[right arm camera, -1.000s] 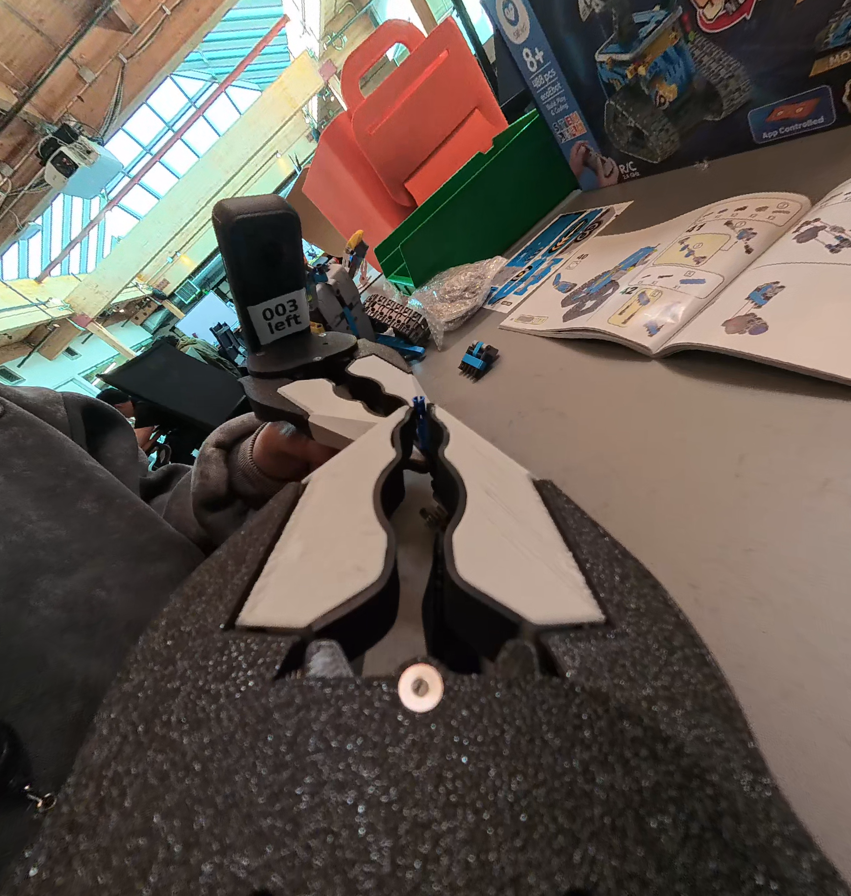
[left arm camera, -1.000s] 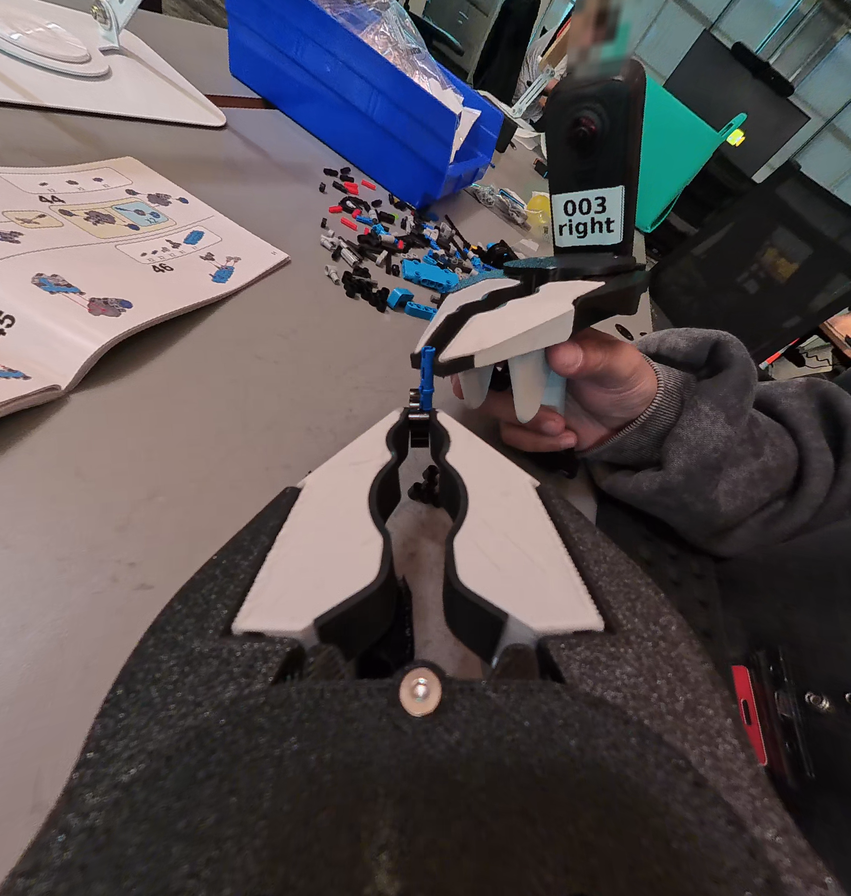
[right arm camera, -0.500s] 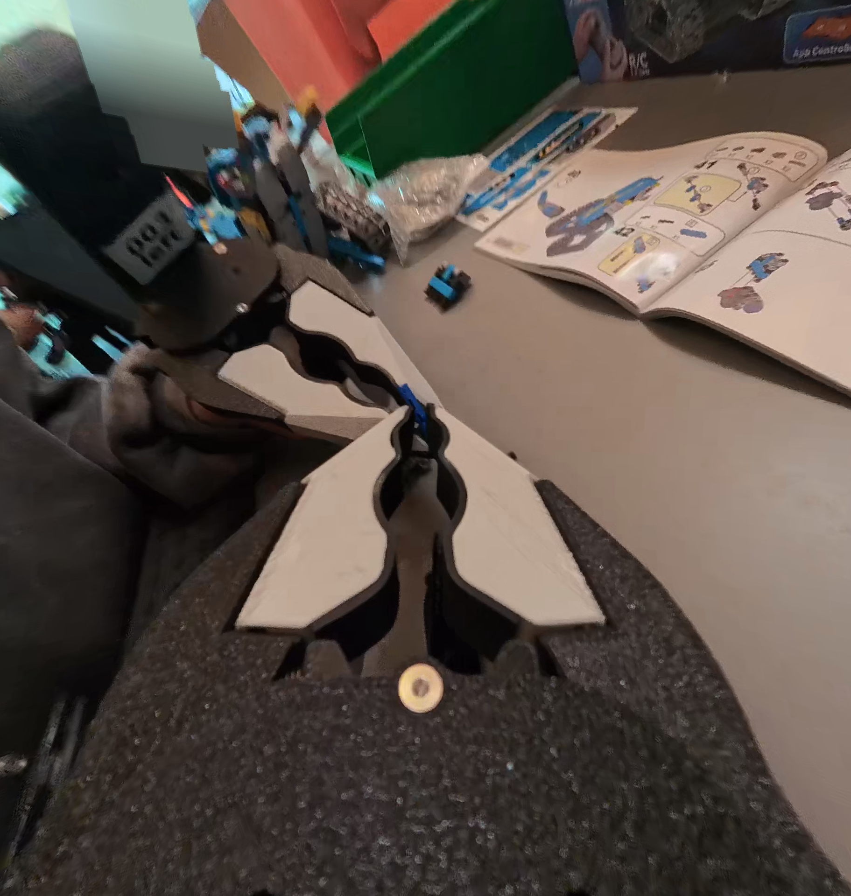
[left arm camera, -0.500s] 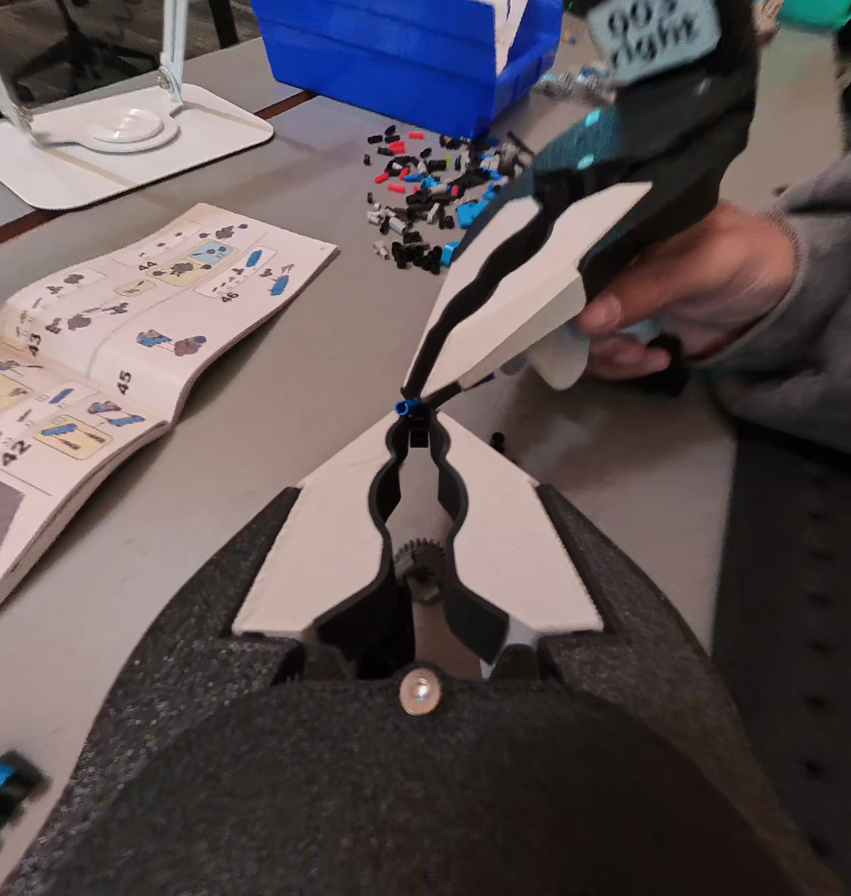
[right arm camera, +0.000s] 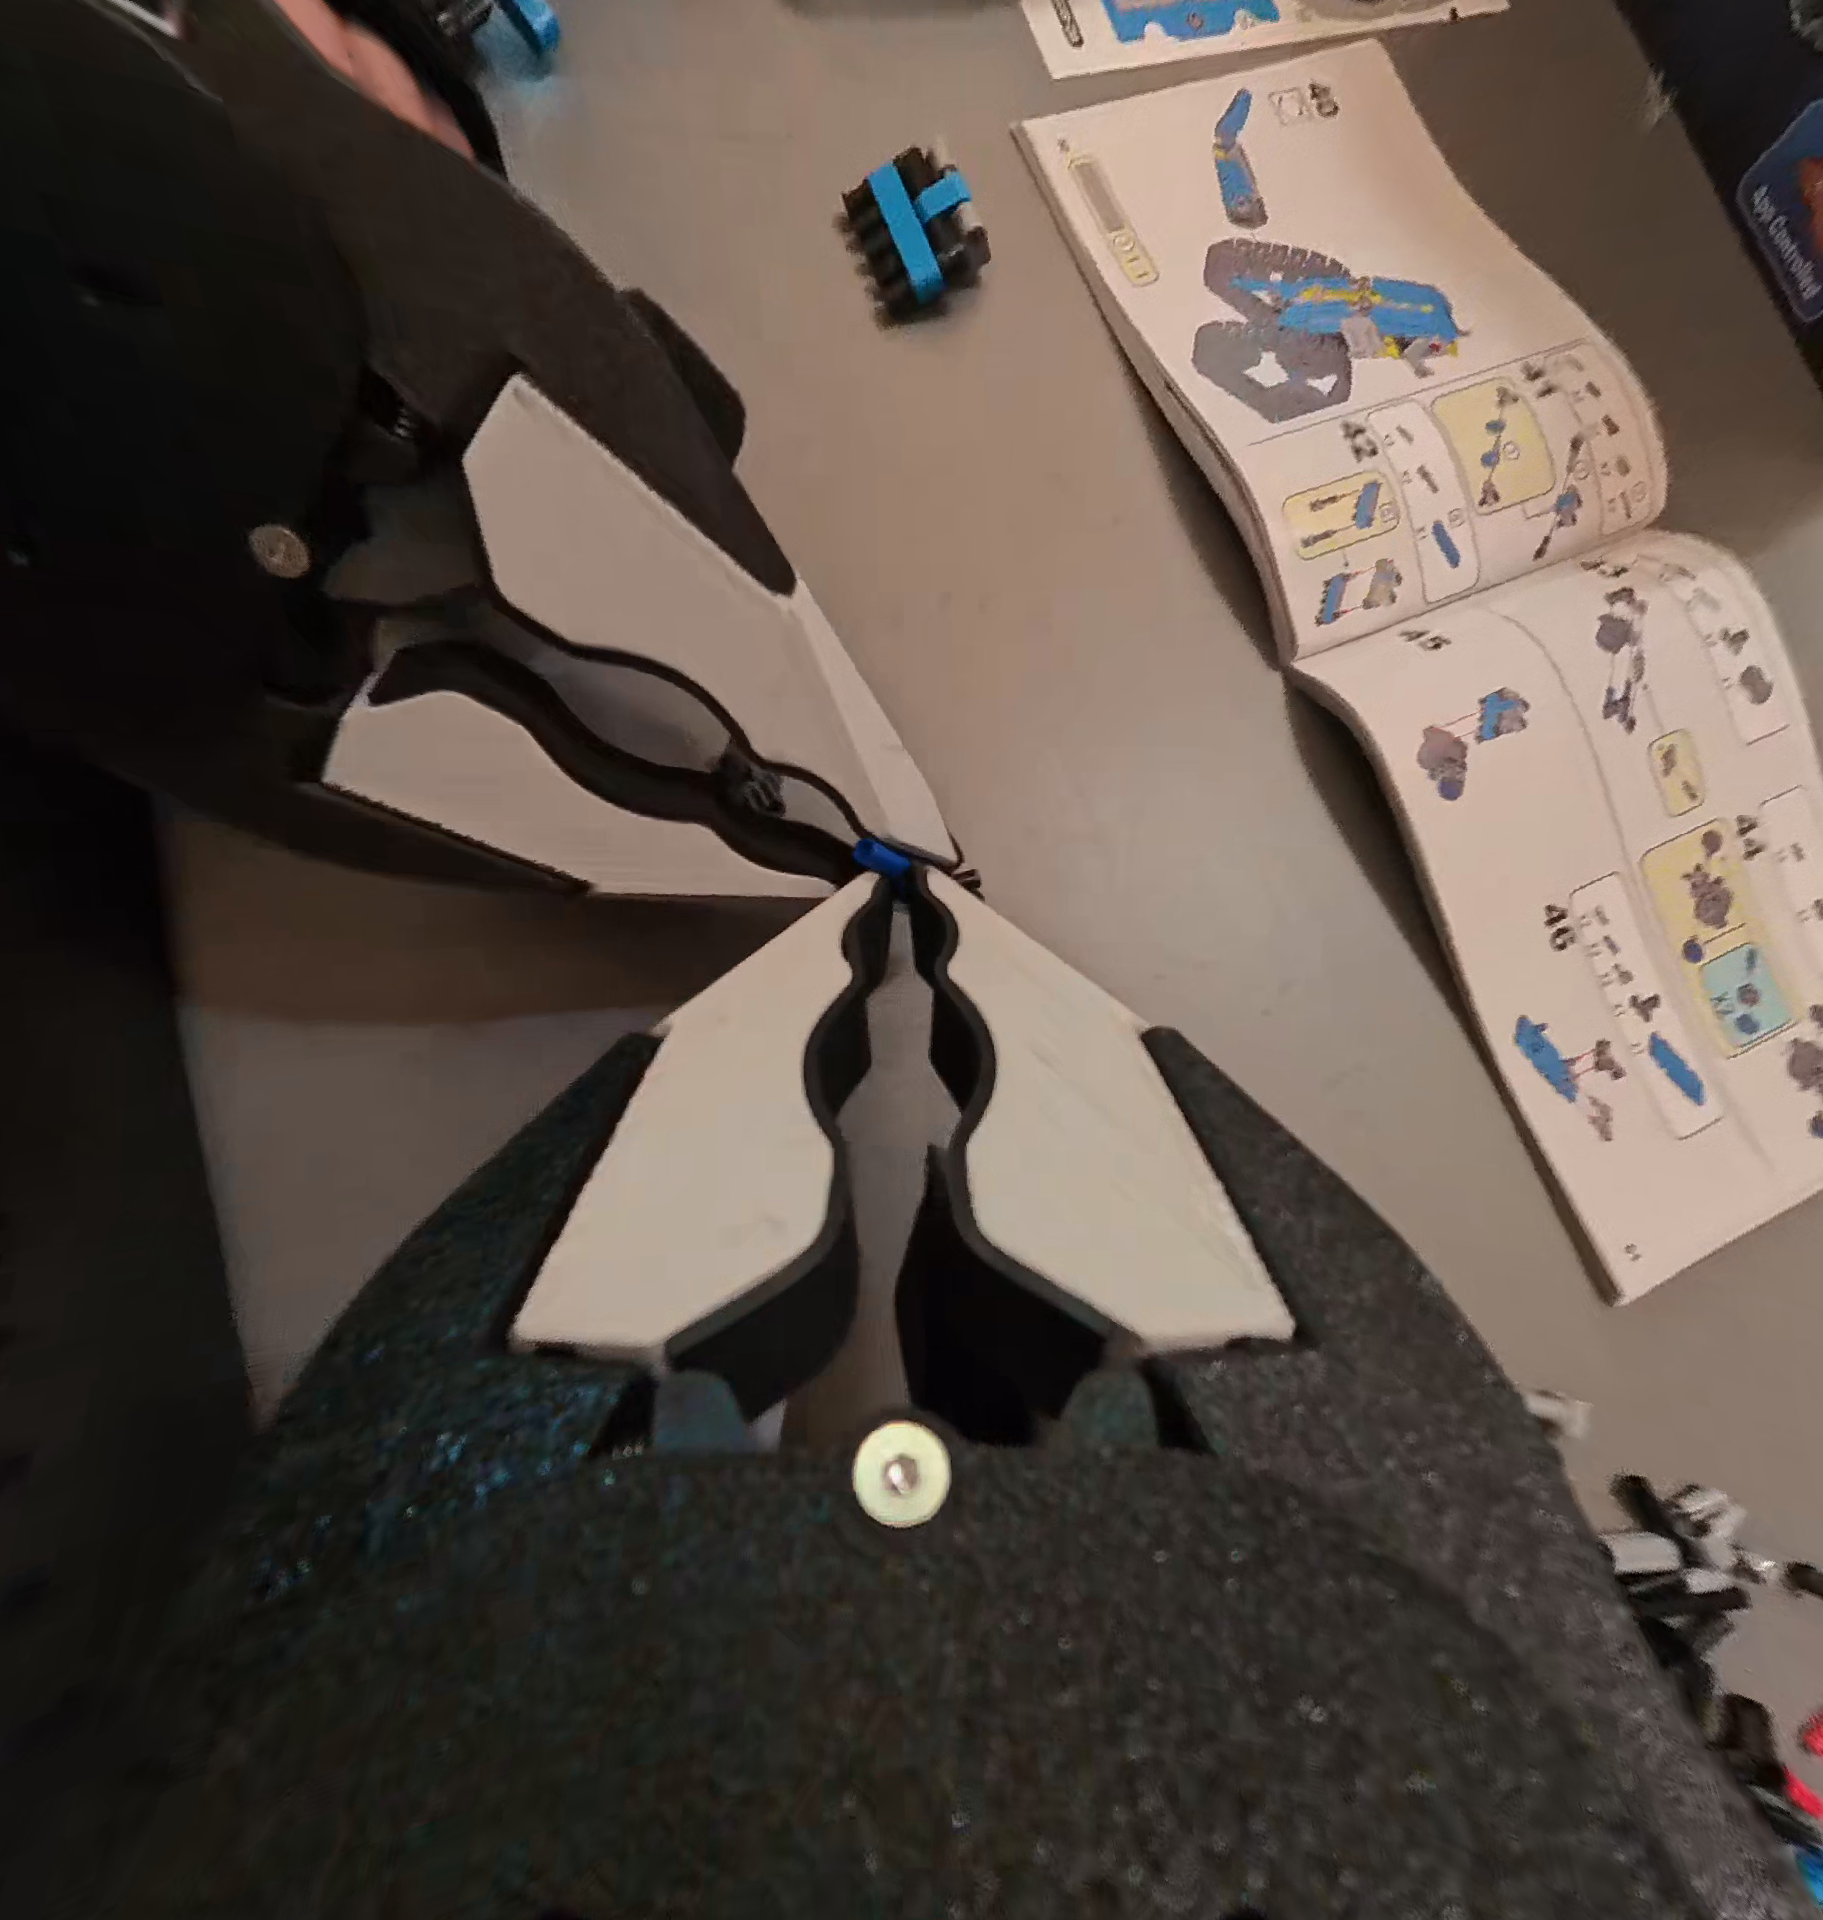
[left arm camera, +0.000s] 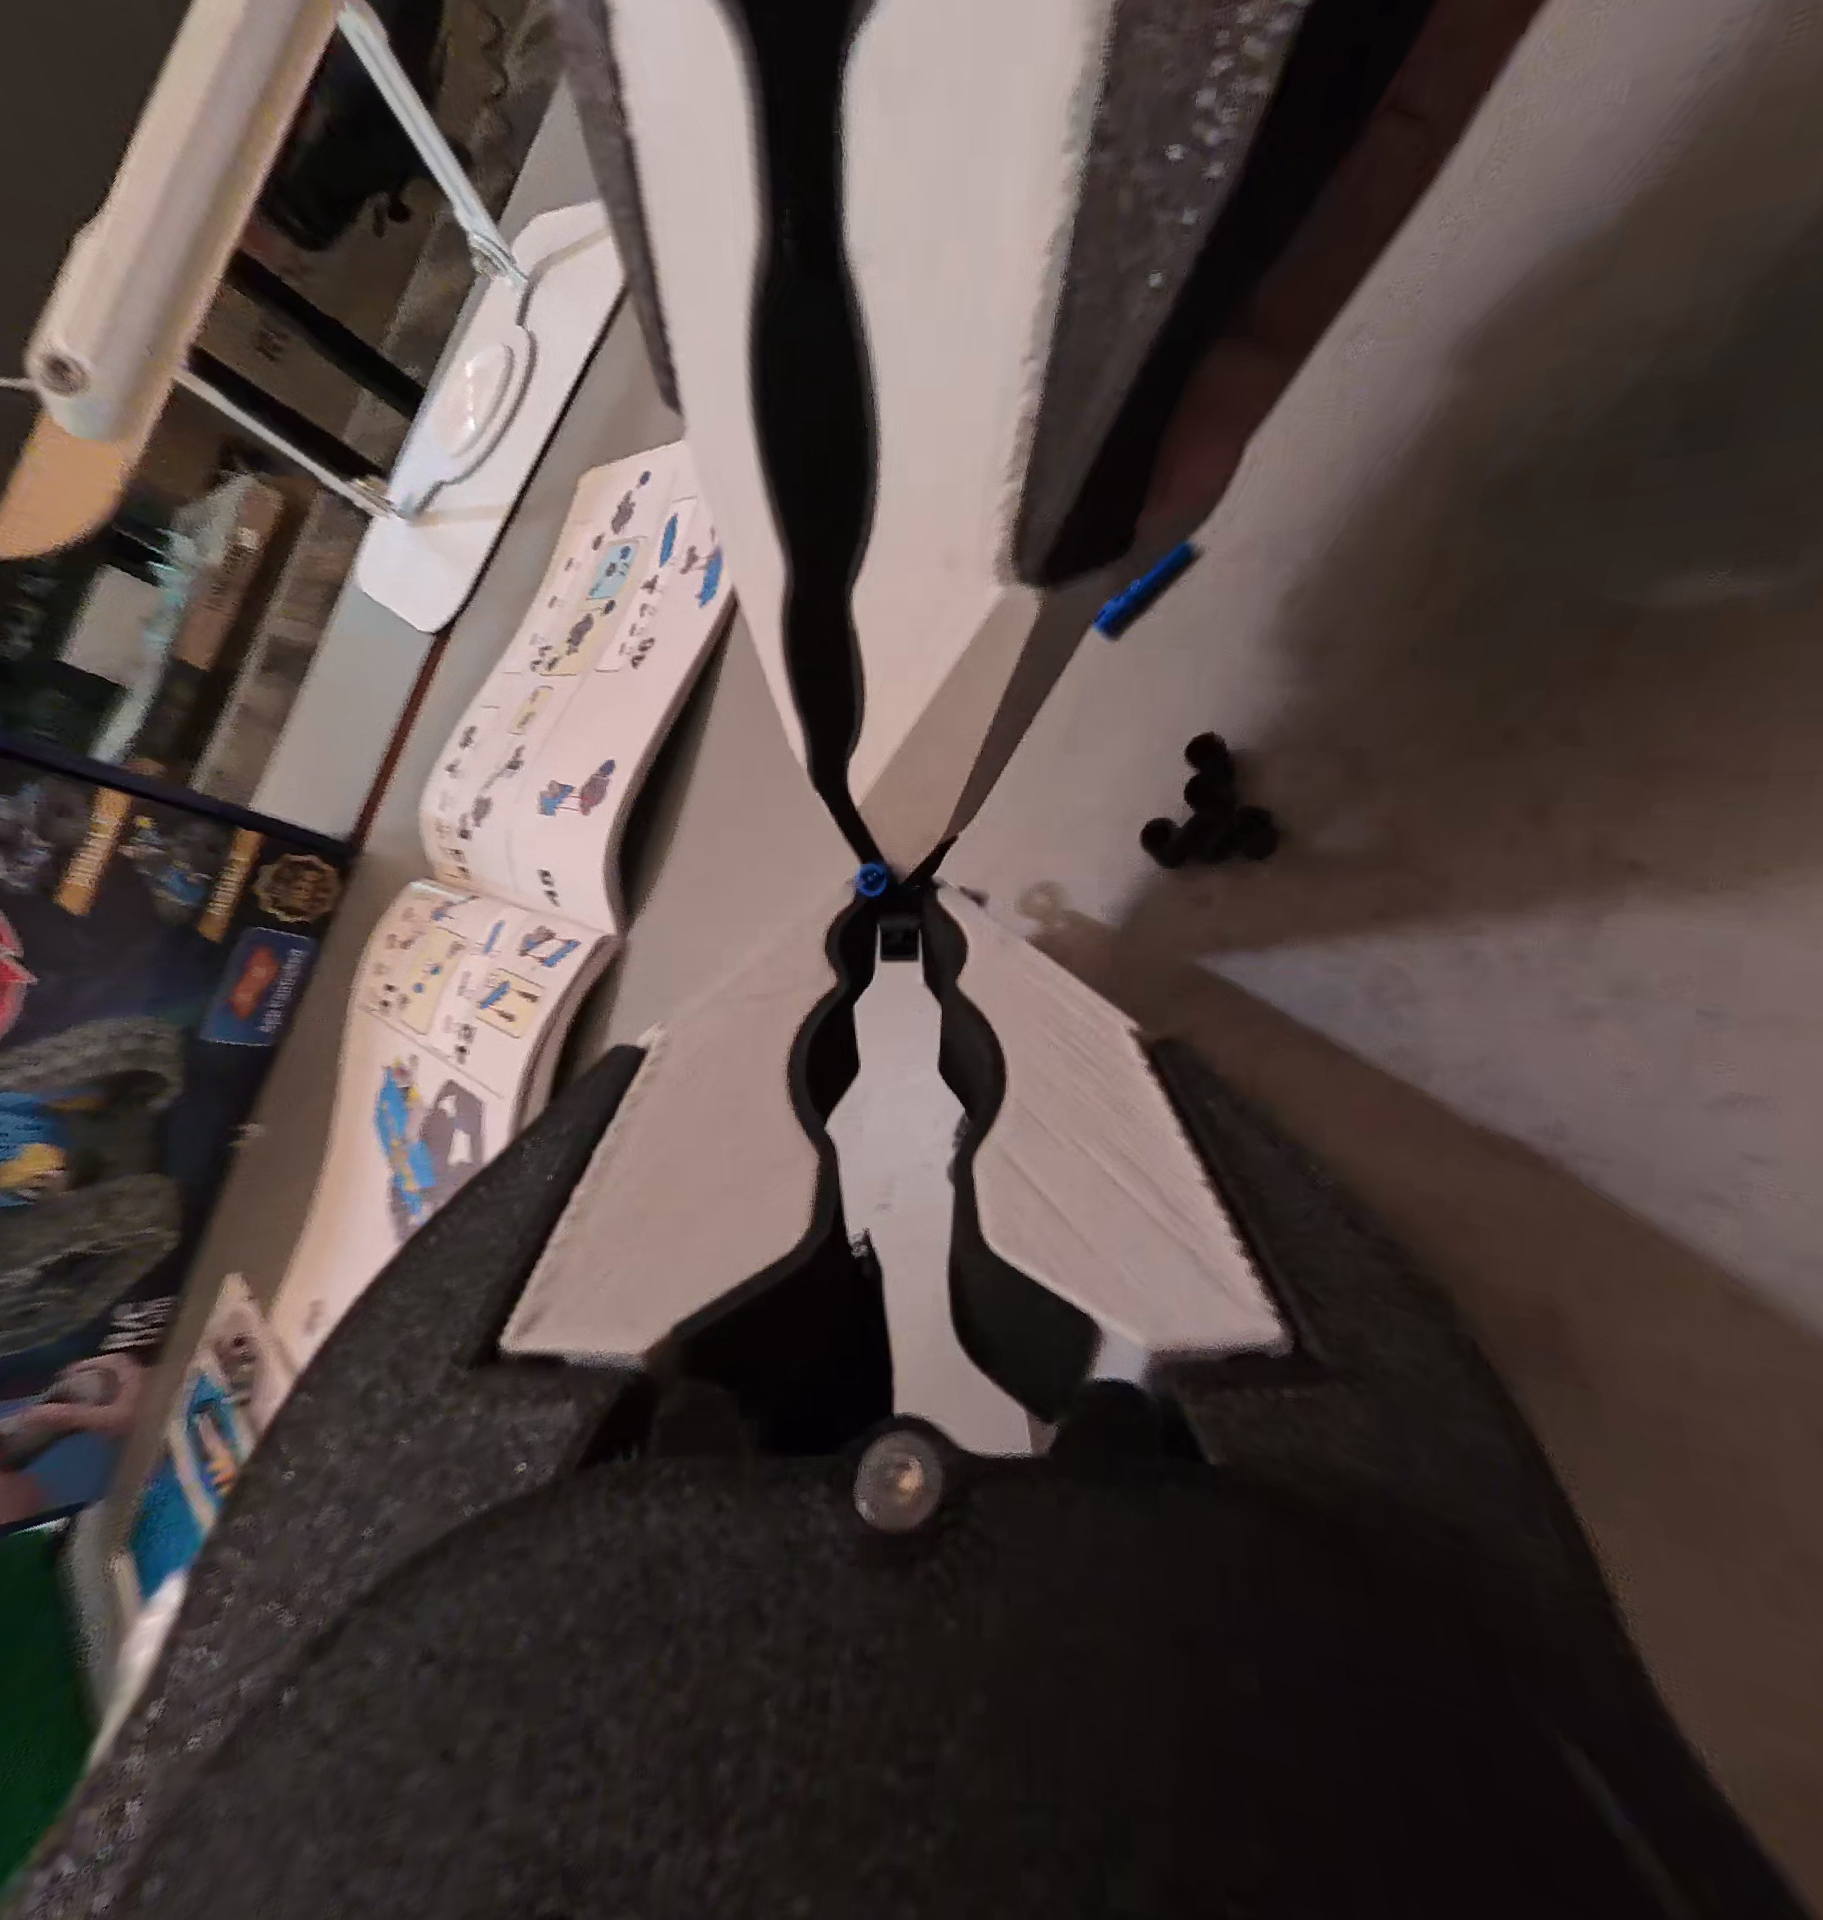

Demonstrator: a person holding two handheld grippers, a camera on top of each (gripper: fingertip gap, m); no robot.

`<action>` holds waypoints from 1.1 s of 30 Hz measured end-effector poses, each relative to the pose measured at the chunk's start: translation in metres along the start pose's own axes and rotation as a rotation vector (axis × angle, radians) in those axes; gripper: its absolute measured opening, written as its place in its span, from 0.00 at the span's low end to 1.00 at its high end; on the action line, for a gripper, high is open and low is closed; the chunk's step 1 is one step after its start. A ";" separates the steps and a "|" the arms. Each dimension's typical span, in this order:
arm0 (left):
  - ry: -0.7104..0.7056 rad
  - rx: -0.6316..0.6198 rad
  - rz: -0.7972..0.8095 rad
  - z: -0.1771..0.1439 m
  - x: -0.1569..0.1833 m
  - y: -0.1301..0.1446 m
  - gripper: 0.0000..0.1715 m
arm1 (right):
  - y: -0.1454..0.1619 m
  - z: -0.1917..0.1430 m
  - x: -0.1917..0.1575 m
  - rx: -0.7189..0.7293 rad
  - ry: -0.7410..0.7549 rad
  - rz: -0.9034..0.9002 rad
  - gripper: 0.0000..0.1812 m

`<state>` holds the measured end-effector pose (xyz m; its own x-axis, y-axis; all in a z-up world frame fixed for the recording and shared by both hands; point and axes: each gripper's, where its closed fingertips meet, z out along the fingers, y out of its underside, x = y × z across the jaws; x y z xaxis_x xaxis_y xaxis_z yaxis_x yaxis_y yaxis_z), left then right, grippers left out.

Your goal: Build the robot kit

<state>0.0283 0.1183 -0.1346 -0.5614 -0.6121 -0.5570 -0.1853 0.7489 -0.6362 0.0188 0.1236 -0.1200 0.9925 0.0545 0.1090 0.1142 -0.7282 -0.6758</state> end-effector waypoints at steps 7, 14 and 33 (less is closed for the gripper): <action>0.039 0.114 -0.121 -0.009 -0.008 -0.013 0.04 | -0.008 -0.016 0.005 0.212 -0.065 0.140 0.00; 0.071 0.088 -0.128 -0.005 -0.003 -0.007 0.04 | 0.027 -0.022 0.011 0.102 -0.044 0.147 0.00; 0.069 0.090 -0.217 -0.005 -0.011 -0.005 0.04 | 0.094 -0.047 -0.053 -0.080 -0.058 0.331 0.12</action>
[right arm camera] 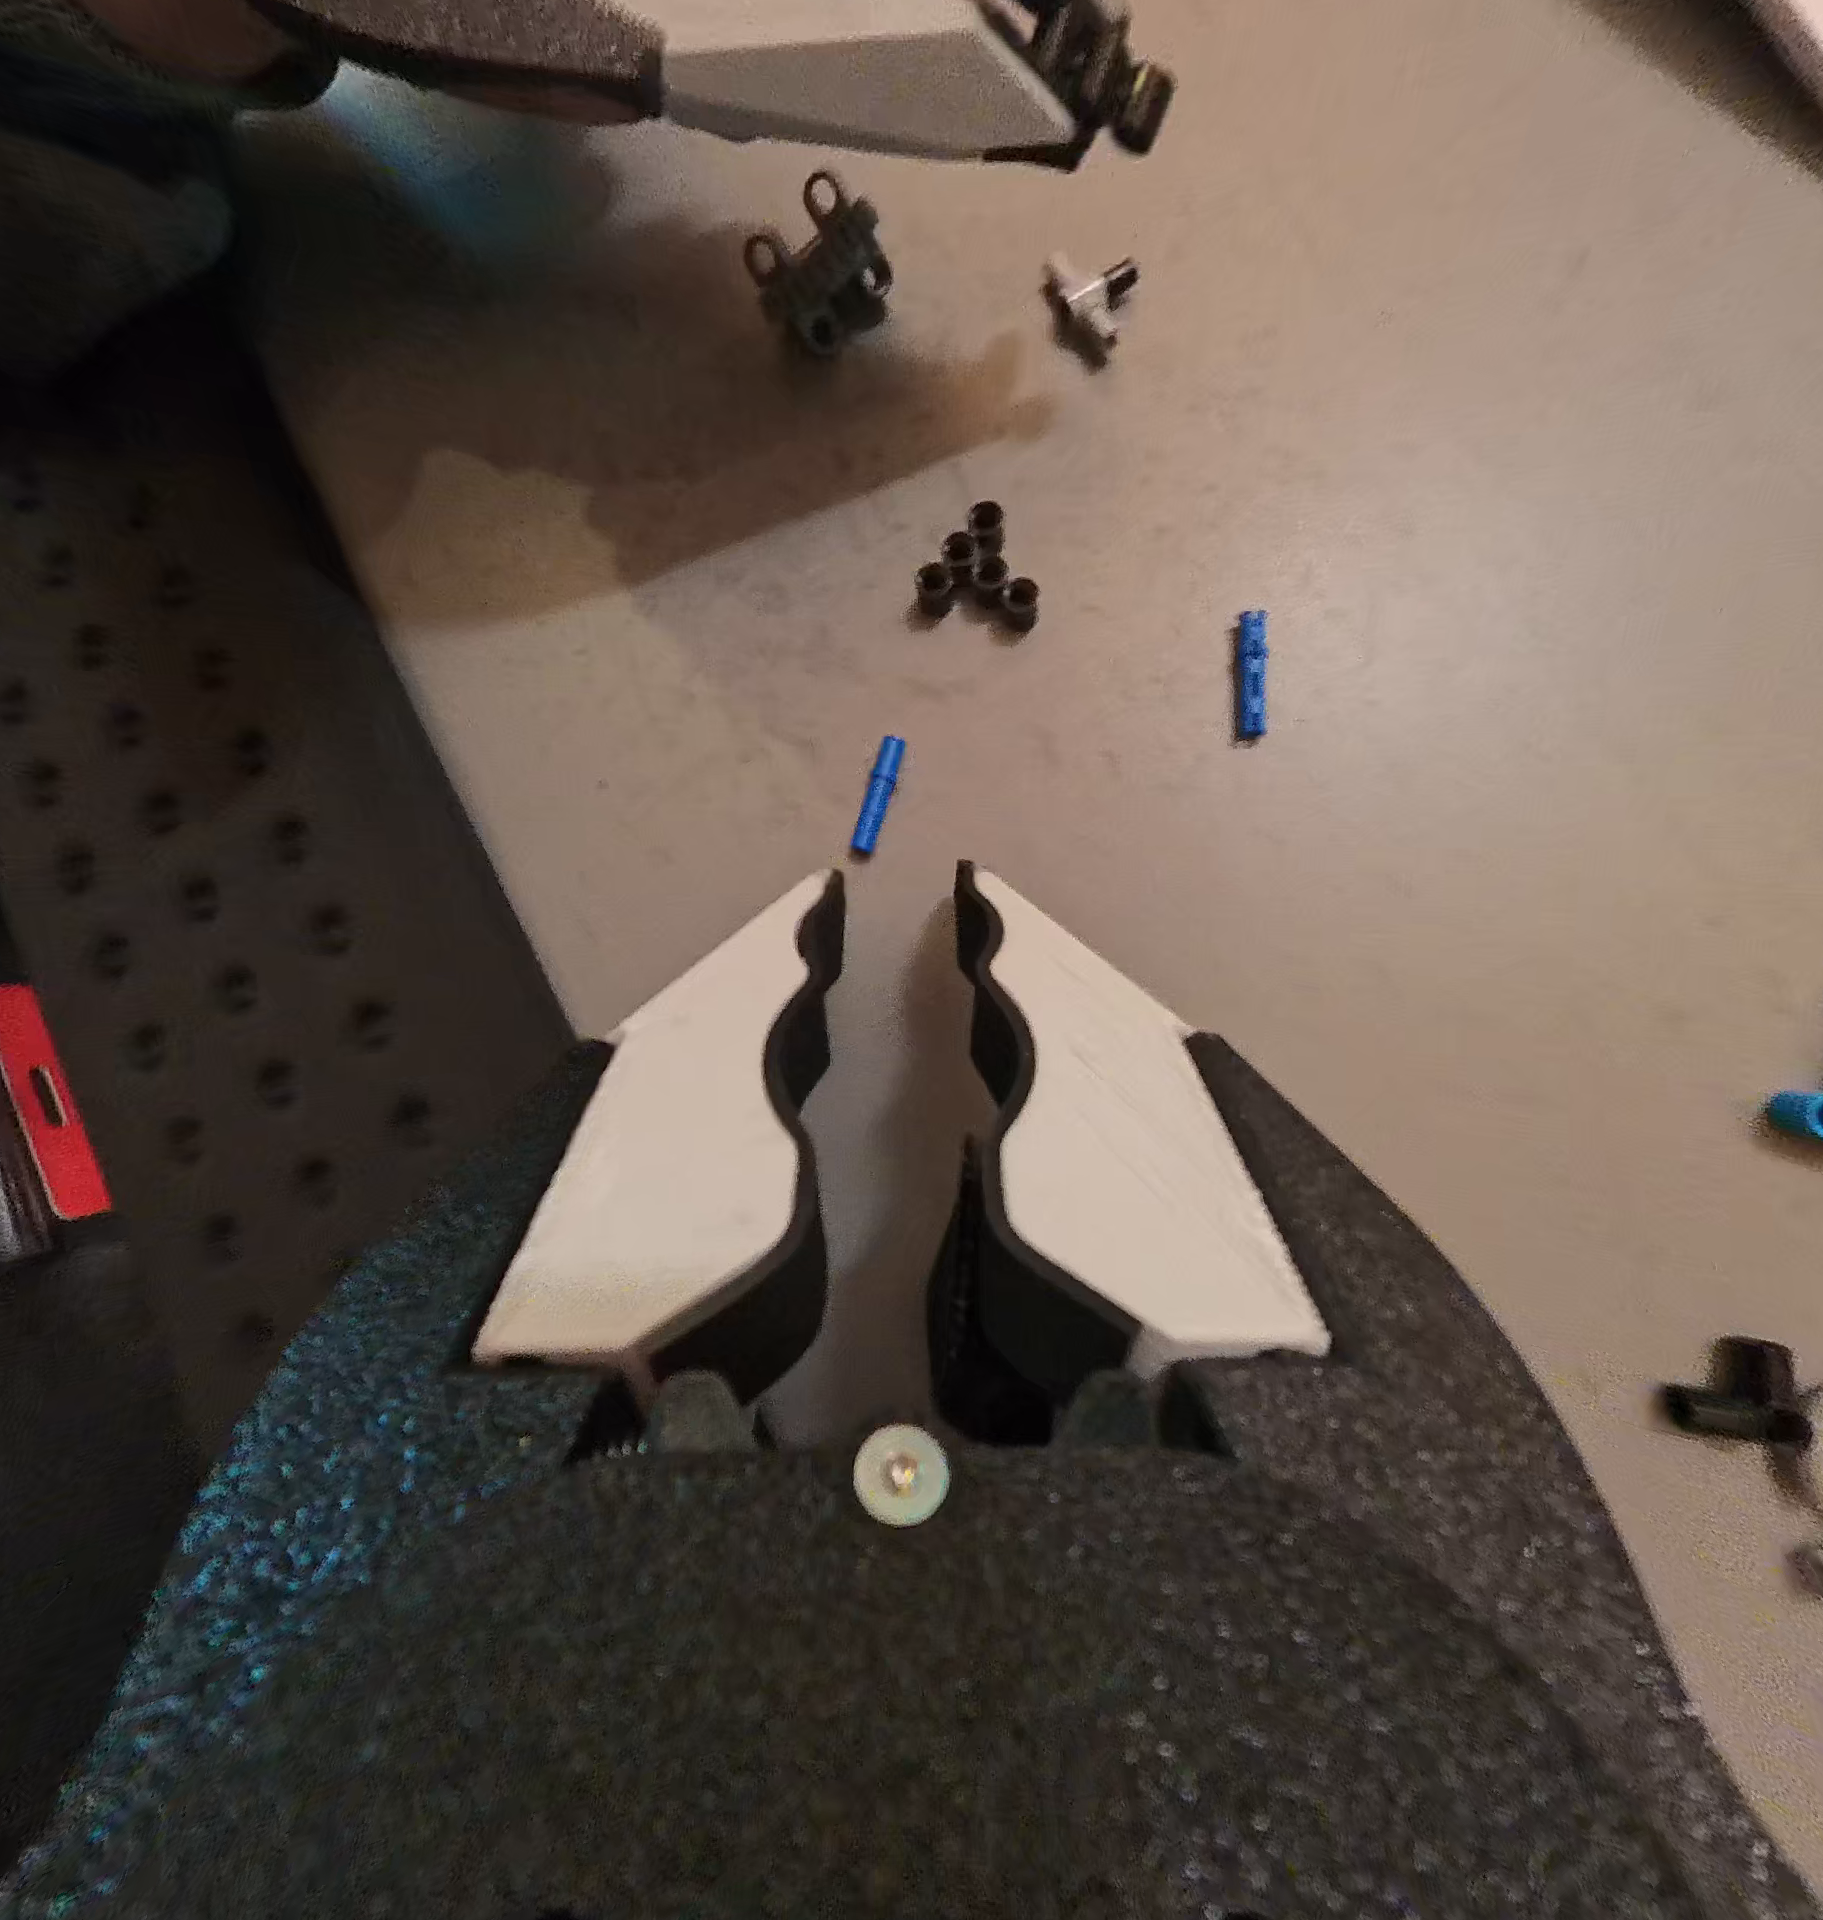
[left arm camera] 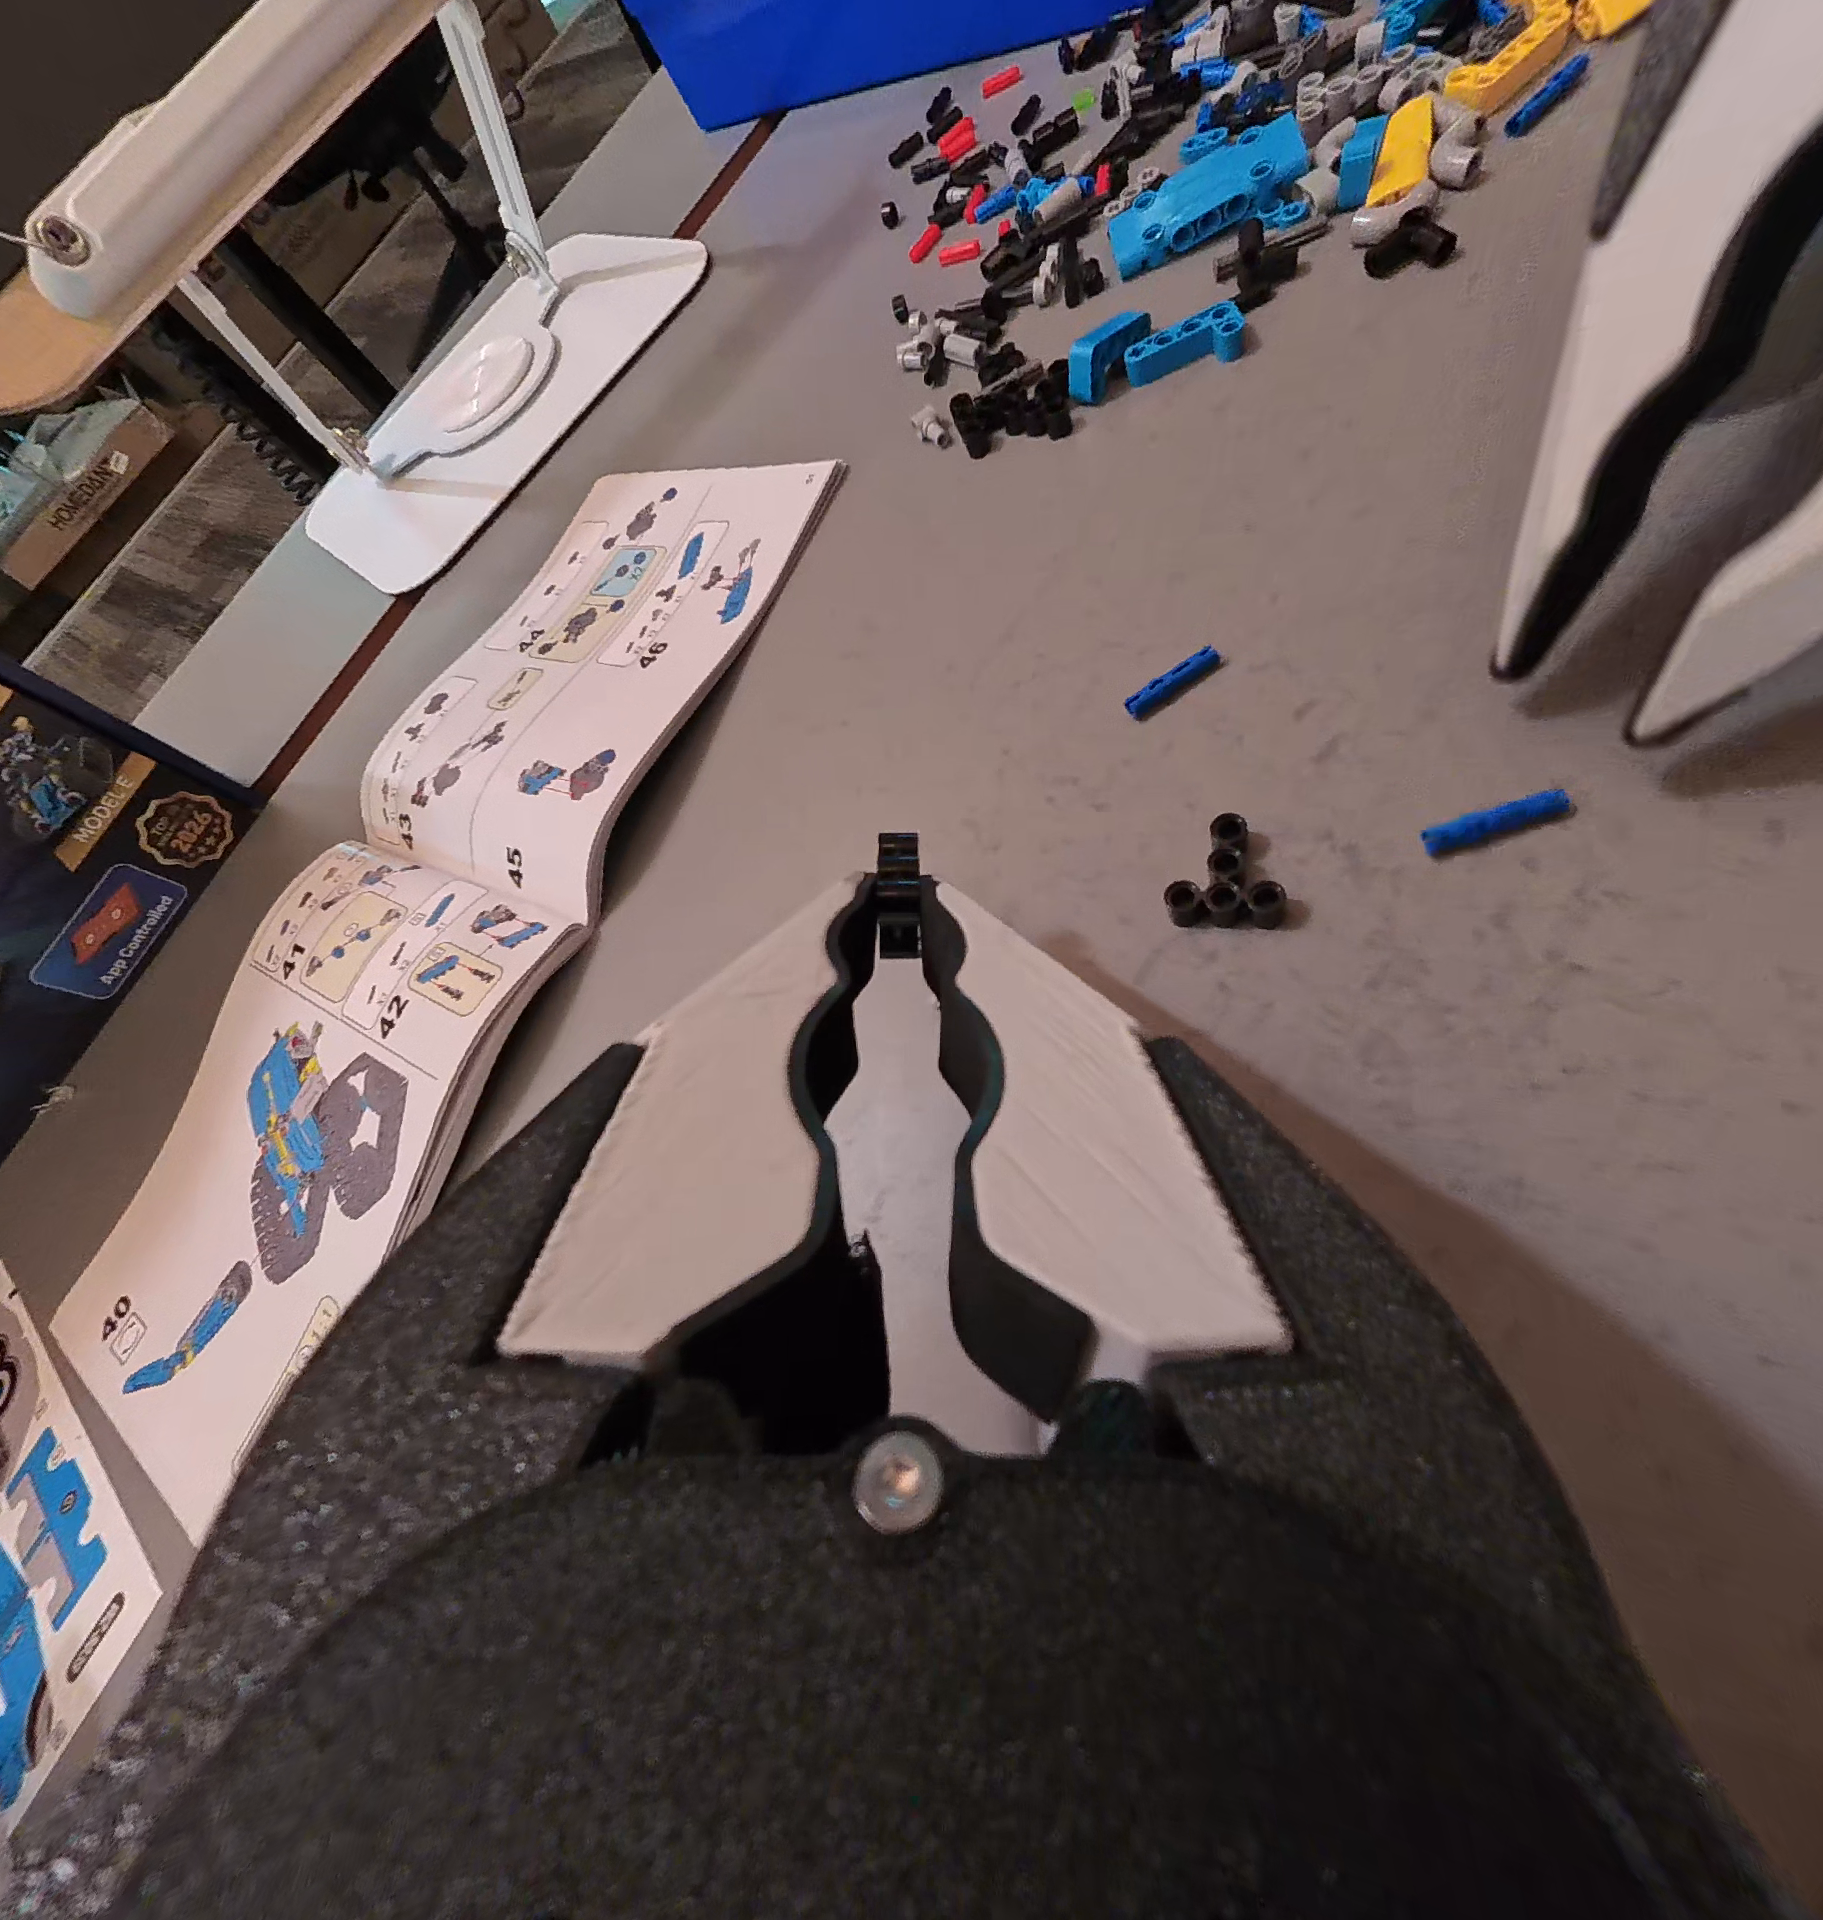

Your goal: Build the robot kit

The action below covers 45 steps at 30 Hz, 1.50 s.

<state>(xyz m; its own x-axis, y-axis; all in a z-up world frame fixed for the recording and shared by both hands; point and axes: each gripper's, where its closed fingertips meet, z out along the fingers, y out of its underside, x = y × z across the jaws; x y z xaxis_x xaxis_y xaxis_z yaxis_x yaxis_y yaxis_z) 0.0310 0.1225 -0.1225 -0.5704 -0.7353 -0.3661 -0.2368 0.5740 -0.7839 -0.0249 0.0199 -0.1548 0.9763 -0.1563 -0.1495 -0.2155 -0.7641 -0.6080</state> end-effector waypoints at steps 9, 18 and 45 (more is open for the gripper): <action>0.001 0.015 -0.020 -0.002 -0.001 -0.003 0.04 | -0.008 0.021 -0.016 -0.006 0.093 -0.070 0.08; 0.078 0.069 -0.038 -0.006 0.011 -0.013 0.04 | -0.008 0.021 -0.020 0.001 0.085 -0.112 0.05; 0.442 0.019 0.071 -0.009 0.102 -0.015 0.04 | 0.008 -0.036 0.008 -0.170 0.066 -0.134 0.02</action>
<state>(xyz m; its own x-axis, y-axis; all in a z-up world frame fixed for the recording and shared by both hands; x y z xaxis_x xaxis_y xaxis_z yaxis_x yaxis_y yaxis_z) -0.0312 0.0423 -0.1435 -0.8668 -0.4677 -0.1731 -0.1732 0.6078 -0.7749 -0.0182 -0.0101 -0.1332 0.9963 -0.0827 -0.0221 -0.0831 -0.8746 -0.4777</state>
